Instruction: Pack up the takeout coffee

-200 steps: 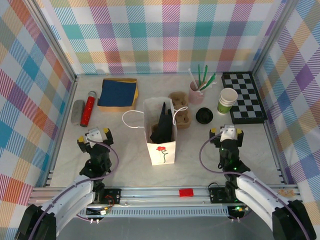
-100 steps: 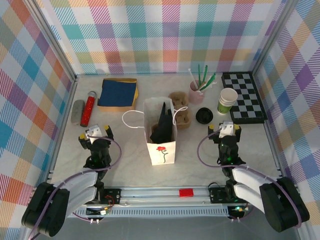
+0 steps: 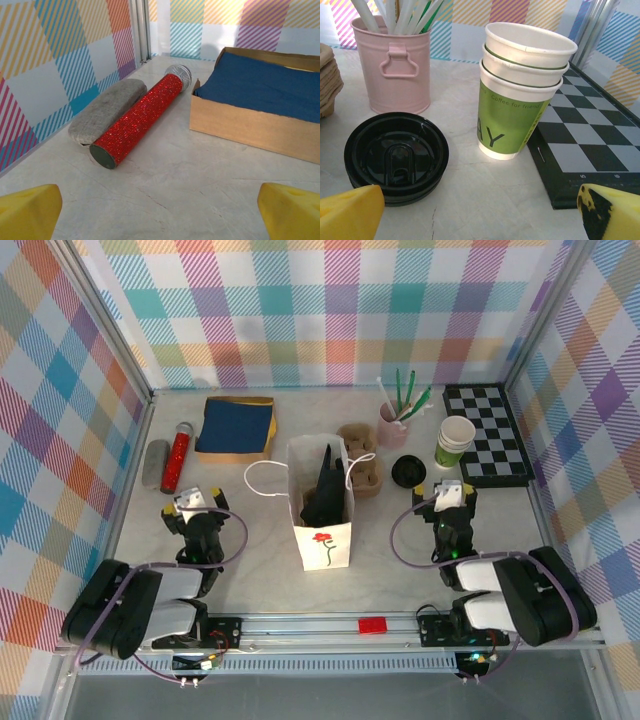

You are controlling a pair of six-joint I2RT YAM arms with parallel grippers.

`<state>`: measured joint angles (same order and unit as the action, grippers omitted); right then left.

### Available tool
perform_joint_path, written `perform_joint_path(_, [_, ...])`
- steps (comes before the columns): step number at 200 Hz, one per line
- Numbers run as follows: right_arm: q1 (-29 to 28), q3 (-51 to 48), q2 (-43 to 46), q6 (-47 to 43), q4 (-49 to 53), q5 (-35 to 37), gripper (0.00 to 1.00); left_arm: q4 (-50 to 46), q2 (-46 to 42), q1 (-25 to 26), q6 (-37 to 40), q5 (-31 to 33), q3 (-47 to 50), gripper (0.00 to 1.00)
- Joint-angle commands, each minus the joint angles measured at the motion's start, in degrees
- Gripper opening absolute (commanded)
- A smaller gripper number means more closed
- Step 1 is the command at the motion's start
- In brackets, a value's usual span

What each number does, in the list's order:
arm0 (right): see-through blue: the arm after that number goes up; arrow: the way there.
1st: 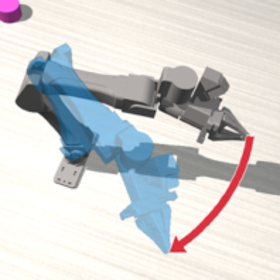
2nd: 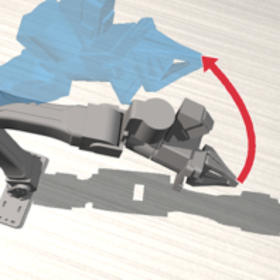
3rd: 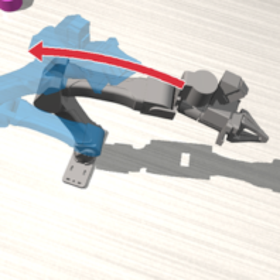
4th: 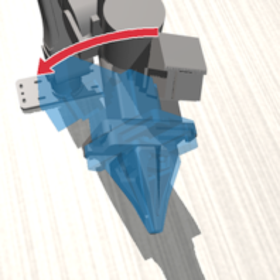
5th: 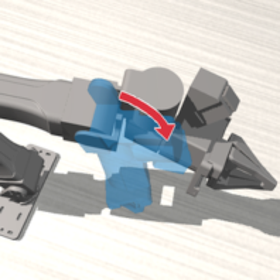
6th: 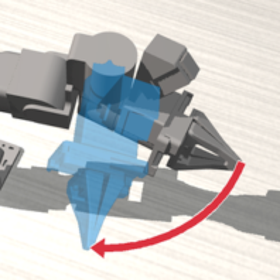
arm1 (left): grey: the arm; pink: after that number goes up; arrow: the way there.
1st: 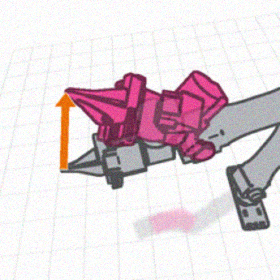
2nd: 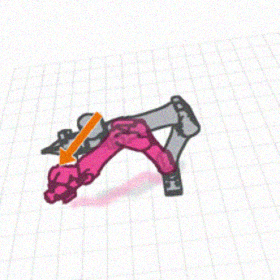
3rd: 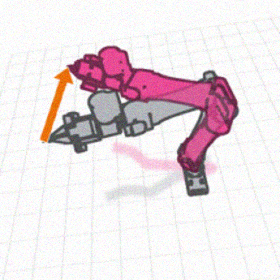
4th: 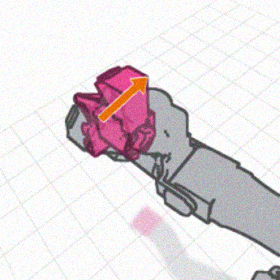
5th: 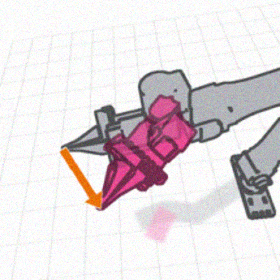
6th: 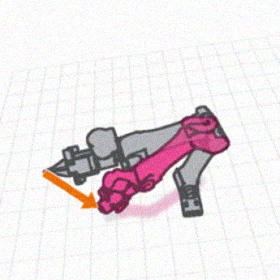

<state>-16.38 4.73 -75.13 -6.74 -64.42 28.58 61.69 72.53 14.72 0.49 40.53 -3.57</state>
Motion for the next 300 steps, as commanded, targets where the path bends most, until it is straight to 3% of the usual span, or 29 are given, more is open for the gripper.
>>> perform_joint_path(1, [0.93, 1.79, -3.72, -1.04, -9.01, -1.27, 0.99, 9.58, 3.97, -0.83, -0.49, -0.45, -1.42, 1.00])
perform_joint_path(23, [1.20, 1.78, -9.90, -1.38, -16.06, -1.08, 0.99, 15.50, 9.59, -0.83, -0.22, -0.16, -1.70, 1.00])
perform_joint_path(88, [1.79, 3.65, -13.67, -1.46, -16.06, -2.19, 0.99, 15.52, 12.62, -0.83, 0.48, -1.02, -3.41, 1.00])
perform_joint_path(222, [4.85, 3.40, -15.56, -1.49, -16.09, -13.90, 0.99, 15.83, 16.56, 0.95, 6.45, -9.72, -5.52, 1.00])
perform_joint_path(300, [5.37, 4.23, -16.83, -1.46, -16.08, -14.69, 0.99, 15.84, 18.15, 2.95, 10.61, -12.98, -6.43, 1.00])
